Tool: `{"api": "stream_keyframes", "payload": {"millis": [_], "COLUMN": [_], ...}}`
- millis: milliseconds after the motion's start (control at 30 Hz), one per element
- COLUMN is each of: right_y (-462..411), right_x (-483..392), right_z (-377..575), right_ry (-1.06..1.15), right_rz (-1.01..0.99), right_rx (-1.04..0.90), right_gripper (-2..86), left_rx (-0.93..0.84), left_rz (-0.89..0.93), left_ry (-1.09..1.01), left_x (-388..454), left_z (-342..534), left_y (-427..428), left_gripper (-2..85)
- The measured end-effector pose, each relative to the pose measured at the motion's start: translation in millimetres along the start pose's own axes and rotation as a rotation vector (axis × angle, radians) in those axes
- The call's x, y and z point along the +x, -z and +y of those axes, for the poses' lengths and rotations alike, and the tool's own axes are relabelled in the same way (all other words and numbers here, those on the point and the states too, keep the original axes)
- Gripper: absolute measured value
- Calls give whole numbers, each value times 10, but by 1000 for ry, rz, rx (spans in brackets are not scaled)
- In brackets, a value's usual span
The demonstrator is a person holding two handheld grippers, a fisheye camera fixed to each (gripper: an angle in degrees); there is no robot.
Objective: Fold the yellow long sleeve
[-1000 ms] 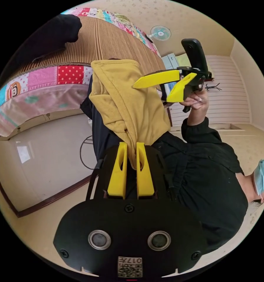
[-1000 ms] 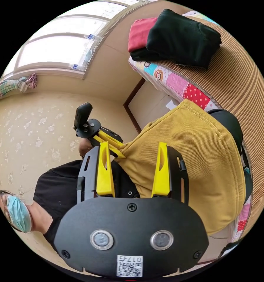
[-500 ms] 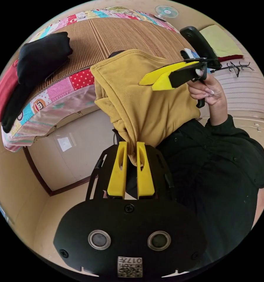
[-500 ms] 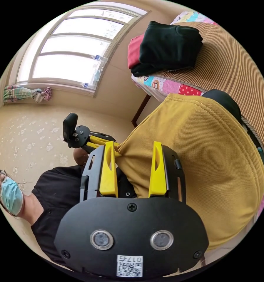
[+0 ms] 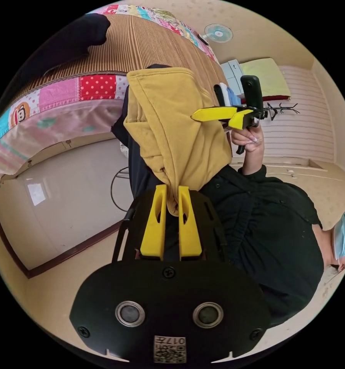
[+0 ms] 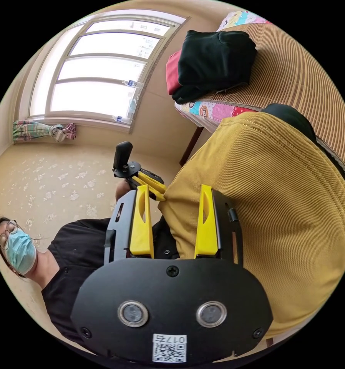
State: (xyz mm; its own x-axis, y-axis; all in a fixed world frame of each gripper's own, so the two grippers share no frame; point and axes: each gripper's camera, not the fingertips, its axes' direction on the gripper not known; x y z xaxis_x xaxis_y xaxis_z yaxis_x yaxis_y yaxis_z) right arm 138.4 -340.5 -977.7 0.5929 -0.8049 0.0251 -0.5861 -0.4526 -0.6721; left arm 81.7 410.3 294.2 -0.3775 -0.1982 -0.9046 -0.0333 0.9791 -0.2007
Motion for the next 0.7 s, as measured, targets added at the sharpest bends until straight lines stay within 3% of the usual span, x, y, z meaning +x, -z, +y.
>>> {"api": "stream_keyframes", "payload": {"millis": [200,433,700], "right_y": [37,73,-3], "right_x": [55,-134,-111], "right_z": [37,-1,91], "right_ry": [-13,11,10], "right_rz": [-21,46,-4], "right_rx": [3,-27,-15], "right_gripper": [182,205,206], "left_rx": [63,19,-3], "left_rz": [109,-98,-157], "left_ry": [-79,-120,-118], "left_x": [-6,373,457], "left_z": [12,31,120], "left_y": [77,174,252], "left_gripper": [51,51,51]}}
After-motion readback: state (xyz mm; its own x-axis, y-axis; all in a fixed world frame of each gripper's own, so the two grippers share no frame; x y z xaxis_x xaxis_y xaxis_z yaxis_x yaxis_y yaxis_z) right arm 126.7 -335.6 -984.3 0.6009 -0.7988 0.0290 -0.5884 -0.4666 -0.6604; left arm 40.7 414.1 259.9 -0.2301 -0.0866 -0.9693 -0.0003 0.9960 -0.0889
